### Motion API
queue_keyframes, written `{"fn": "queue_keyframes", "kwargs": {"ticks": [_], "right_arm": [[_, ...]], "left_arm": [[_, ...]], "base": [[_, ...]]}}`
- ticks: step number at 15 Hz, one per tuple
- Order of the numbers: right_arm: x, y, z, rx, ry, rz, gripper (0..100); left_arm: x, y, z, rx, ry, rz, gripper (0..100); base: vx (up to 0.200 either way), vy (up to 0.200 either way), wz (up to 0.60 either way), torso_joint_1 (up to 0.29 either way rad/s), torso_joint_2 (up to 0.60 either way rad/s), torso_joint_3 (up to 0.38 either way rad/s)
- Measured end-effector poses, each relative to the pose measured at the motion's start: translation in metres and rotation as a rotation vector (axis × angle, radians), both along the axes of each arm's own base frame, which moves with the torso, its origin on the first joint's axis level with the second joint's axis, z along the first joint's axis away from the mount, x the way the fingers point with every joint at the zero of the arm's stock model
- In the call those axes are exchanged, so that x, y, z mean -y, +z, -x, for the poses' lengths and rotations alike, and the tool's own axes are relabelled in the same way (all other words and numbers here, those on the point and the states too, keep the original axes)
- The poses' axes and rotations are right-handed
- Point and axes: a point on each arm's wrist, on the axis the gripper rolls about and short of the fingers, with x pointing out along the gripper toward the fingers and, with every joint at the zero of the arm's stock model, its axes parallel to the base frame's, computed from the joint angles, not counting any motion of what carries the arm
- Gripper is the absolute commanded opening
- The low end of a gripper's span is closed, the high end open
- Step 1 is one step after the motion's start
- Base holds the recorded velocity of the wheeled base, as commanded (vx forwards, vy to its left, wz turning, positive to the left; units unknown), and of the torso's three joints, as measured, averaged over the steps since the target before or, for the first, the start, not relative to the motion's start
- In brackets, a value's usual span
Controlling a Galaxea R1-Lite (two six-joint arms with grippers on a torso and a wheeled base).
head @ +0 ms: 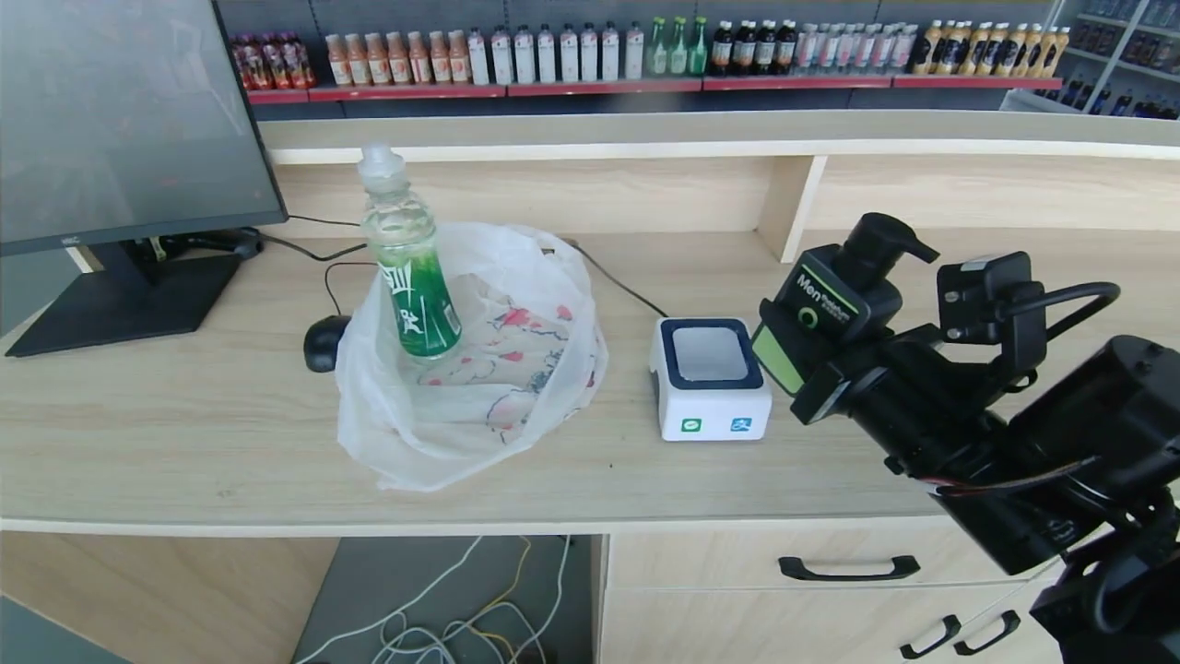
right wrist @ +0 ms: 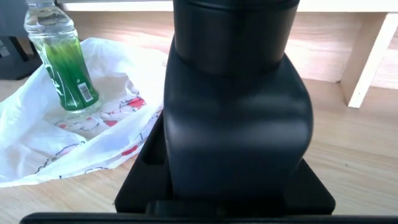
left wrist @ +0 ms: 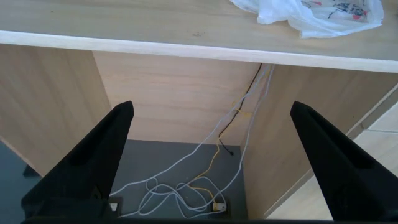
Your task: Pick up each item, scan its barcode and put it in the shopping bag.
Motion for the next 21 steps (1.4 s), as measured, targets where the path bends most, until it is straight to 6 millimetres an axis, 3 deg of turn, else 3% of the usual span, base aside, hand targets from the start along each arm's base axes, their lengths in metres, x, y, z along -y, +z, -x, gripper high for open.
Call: {"fn": "queue_keyframes", "kwargs": {"ticks": [7,13,21], "right_arm": [[-0.003,0.004,0.001,0.011,0.014,-0.011,0],[-0.013,0.001,0.006,-0.043,0.128,-0.094,0],[-0.033,0.004,-0.03,-0.182,0.295,-0.441,0]], "left_arm": [[0.0,0.0,0.0,0.0,0.0,0.0,100],[0.0,0.0,0.0,0.0,-0.001,0.0,100],[0.0,0.0,0.0,0.0,0.0,0.0,100]], "base": [[0.0,0.0,0.0,0.0,0.0,0.0],[0.0,0.0,0.0,0.0,0.0,0.0],[0.0,0.0,0.0,0.0,0.0,0.0]]}}
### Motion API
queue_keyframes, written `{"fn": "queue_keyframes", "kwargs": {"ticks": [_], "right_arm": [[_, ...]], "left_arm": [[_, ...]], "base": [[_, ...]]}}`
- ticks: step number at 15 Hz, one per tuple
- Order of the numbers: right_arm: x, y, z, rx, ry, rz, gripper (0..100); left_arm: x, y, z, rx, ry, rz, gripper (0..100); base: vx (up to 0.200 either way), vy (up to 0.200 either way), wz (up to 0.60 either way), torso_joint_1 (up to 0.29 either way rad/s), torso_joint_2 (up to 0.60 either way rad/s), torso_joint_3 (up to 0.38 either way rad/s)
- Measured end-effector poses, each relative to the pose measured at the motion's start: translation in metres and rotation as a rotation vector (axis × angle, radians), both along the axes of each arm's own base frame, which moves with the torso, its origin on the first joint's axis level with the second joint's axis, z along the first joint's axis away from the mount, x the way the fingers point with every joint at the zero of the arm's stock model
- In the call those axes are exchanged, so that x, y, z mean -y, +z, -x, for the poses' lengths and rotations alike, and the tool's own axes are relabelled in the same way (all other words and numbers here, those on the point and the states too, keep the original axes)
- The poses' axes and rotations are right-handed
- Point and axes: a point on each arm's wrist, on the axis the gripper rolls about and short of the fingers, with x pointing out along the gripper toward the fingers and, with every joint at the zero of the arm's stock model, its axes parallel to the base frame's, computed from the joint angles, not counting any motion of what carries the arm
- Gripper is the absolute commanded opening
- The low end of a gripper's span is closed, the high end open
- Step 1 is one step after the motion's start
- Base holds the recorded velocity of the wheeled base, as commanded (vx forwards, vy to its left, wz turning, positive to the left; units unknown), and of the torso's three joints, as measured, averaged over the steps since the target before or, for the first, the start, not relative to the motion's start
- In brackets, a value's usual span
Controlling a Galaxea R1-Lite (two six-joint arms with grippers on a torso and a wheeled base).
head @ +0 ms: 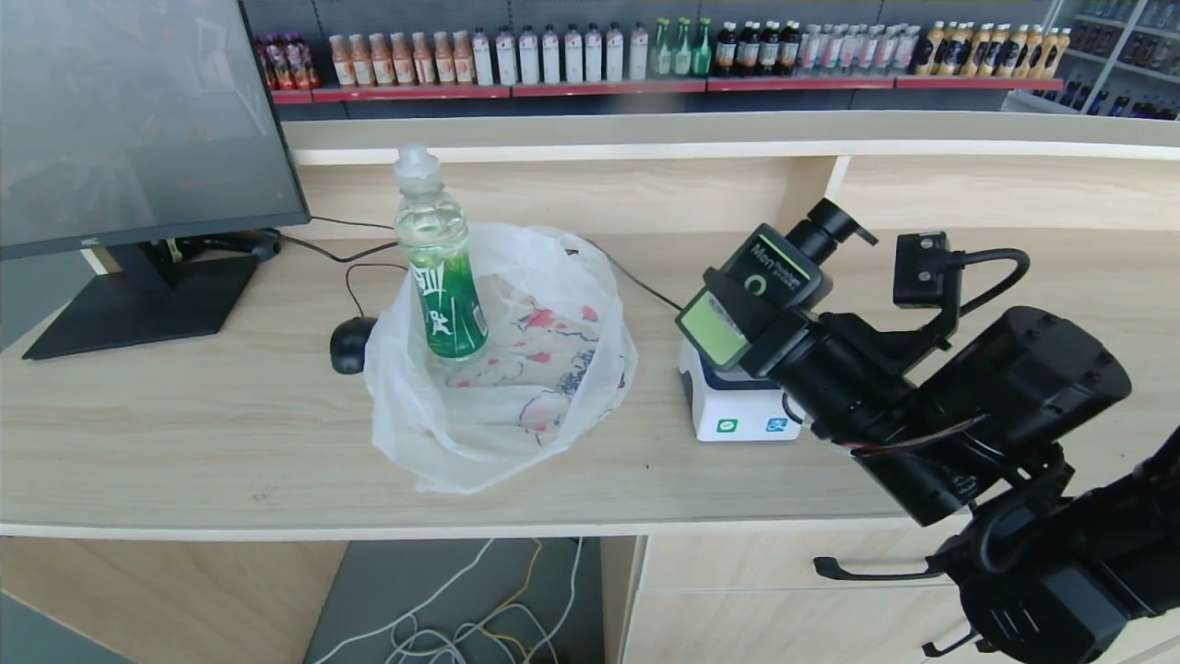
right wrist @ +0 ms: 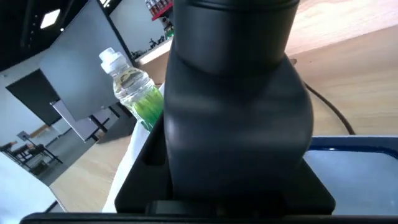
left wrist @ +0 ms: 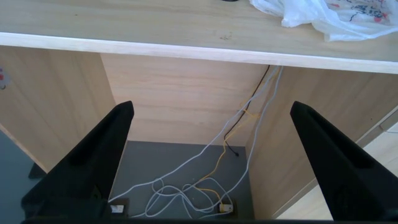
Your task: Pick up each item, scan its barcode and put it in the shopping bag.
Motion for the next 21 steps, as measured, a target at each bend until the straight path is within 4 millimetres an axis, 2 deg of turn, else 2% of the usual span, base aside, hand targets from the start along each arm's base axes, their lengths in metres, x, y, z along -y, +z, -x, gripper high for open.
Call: {"fn": "queue_keyframes", "kwargs": {"ticks": [9,16,21], "right_arm": [[-0.002,-0.001,-0.005,-0.131,0.099,-0.212,0],[0.008,-0.017,-0.02,-0.176,0.041,-0.195,0],[0.011,-0.02,-0.024,-0.176,0.024,-0.186,0]], "left_arm": [[0.0,0.0,0.0,0.001,0.0,0.0,100],[0.0,0.0,0.0,0.0,0.0,0.0,100],[0.0,0.0,0.0,0.0,0.0,0.0,100]], "base": [[0.0,0.0,0.0,0.0,0.0,0.0],[0.0,0.0,0.0,0.0,0.0,0.0],[0.0,0.0,0.0,0.0,0.0,0.0]]}}
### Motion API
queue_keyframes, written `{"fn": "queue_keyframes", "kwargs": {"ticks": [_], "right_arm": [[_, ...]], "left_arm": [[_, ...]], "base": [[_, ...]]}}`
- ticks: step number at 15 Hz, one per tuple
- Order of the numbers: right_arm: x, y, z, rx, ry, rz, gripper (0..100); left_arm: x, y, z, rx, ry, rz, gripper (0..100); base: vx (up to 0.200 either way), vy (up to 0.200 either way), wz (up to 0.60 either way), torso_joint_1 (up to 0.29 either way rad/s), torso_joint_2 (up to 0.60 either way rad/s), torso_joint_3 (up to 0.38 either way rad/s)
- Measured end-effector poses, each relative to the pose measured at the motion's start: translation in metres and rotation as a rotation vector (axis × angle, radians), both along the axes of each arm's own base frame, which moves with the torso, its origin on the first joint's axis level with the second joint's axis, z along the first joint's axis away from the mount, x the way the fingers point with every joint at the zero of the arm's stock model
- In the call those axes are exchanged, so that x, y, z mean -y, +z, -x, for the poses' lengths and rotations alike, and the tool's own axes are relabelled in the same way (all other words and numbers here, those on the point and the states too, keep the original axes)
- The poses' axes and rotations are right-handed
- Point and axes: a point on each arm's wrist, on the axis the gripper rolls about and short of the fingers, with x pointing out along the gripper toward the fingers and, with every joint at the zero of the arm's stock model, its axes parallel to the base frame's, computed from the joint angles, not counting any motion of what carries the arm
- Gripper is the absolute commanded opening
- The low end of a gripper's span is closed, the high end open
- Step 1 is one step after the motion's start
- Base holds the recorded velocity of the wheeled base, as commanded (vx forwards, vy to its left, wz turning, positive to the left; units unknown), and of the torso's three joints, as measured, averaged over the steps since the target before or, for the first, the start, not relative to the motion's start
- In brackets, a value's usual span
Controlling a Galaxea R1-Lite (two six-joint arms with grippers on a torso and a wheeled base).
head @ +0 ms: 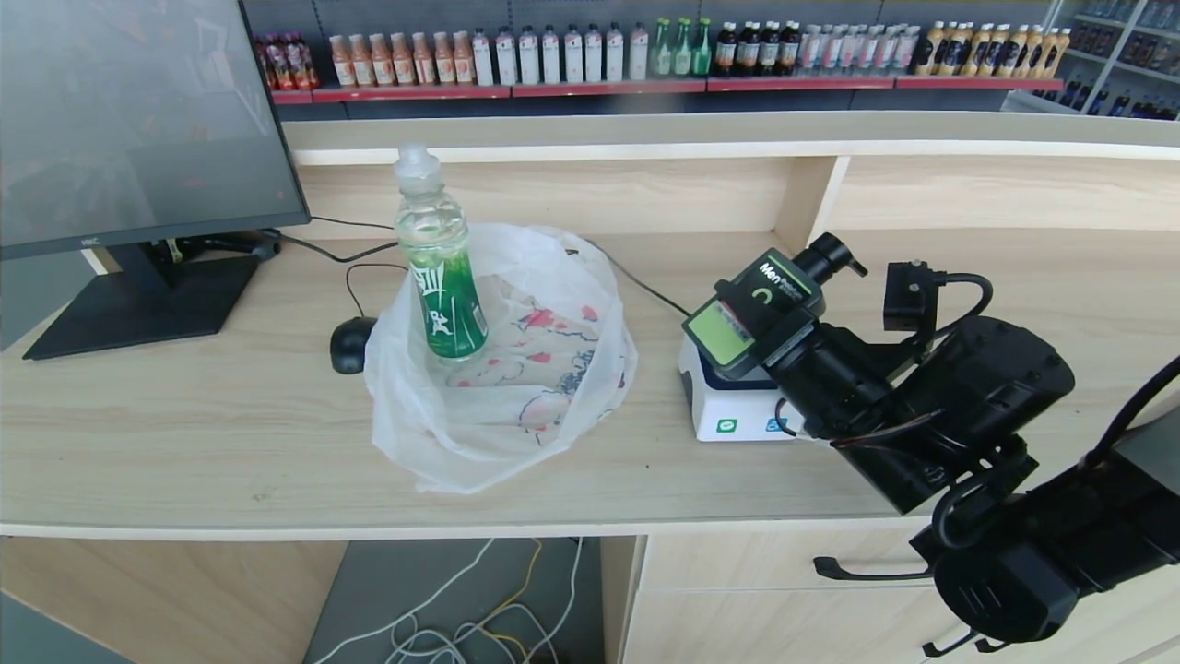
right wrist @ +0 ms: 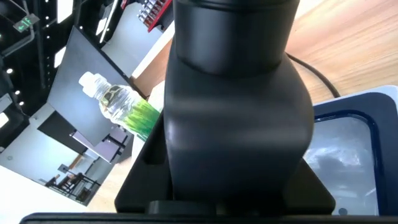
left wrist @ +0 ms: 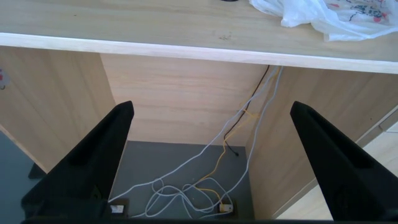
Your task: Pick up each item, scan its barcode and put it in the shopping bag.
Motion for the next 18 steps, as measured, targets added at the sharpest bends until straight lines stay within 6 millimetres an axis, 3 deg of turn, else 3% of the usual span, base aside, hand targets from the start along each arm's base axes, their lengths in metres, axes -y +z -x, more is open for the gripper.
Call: {"fn": "queue_keyframes", "kwargs": {"ticks": [18], "right_arm": [[0.0008,-0.0064,-0.0089,0.007,-0.026,0.045,0]], "left_arm": [[0.0,0.0,0.0,0.0,0.0,0.0,100]], "base": [[0.0,0.0,0.0,0.0,0.0,0.0]]}}
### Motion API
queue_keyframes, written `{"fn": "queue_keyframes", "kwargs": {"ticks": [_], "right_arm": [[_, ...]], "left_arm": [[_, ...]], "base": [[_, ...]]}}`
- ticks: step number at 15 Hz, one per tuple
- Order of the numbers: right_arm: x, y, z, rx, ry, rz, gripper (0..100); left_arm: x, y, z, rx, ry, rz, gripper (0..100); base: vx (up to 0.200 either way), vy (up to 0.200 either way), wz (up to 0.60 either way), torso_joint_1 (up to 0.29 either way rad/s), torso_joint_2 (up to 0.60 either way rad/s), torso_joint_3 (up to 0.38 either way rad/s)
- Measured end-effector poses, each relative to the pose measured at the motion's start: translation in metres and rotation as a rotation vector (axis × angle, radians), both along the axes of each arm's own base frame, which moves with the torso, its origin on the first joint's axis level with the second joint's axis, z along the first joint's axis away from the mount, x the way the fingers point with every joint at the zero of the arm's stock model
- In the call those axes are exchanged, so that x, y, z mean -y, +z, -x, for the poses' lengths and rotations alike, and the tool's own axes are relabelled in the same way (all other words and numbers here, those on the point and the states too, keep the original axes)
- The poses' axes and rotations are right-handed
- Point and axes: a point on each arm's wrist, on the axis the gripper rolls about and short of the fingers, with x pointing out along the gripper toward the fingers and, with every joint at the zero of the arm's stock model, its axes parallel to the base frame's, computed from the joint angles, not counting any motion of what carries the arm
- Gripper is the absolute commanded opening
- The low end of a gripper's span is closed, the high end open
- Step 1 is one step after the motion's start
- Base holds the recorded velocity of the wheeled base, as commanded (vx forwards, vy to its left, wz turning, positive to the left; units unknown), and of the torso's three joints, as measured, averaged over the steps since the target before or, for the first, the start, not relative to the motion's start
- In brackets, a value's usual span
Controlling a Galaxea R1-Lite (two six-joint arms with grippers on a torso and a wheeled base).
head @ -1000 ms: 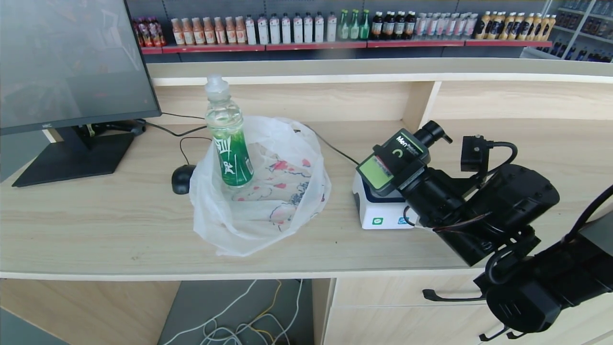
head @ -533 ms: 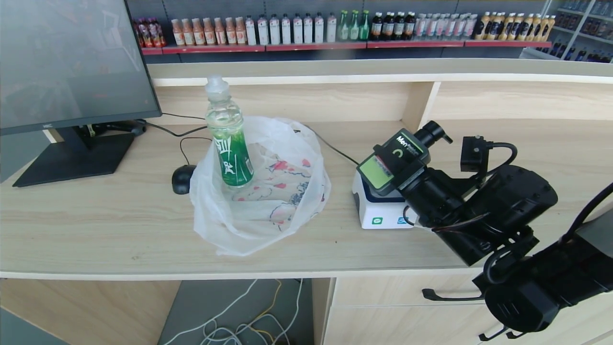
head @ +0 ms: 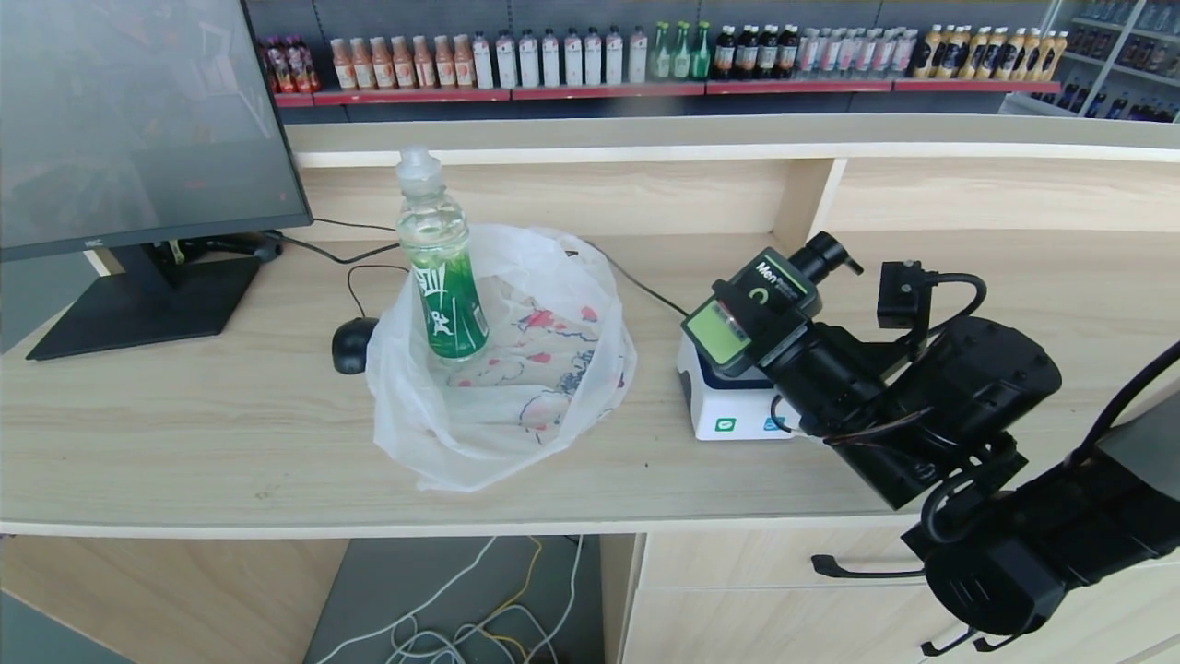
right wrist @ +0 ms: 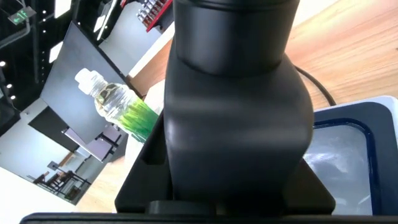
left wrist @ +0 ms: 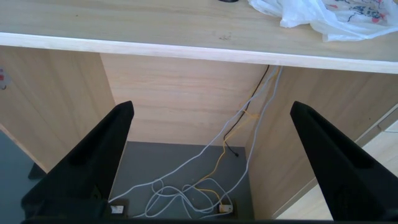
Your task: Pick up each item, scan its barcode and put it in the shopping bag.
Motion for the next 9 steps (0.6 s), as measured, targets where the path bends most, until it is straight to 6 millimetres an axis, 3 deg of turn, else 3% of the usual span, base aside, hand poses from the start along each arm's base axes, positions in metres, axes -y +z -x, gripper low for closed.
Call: {"fn": "queue_keyframes", "kwargs": {"ticks": [9], "right_arm": [[-0.018,0.025,0.018,0.213,-0.006,0.195,0]], "left_arm": [[0.0,0.0,0.0,0.0,-0.001,0.0,100]], "base": [[0.0,0.0,0.0,0.0,0.0,0.0]]}}
